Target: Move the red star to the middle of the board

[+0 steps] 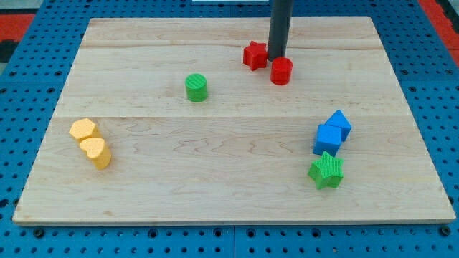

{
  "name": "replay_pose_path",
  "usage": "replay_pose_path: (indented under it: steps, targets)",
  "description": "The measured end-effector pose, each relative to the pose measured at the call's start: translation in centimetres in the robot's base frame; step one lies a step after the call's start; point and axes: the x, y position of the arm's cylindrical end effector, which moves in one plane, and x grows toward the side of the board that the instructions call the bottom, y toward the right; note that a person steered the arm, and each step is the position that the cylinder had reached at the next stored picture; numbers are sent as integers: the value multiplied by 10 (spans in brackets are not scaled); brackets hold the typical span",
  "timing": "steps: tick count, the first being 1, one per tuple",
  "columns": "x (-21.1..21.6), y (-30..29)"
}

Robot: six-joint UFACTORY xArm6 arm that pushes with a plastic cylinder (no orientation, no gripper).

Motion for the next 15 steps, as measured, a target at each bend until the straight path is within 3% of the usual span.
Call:
replay_pose_path:
  steps: [3, 4, 6, 7, 9, 12, 15]
  targets:
    - [105, 38]
    - [91, 38]
    - [-44, 65]
    - [-77, 59]
    - [-98, 32]
    - [-36, -14]
    - [-25, -63]
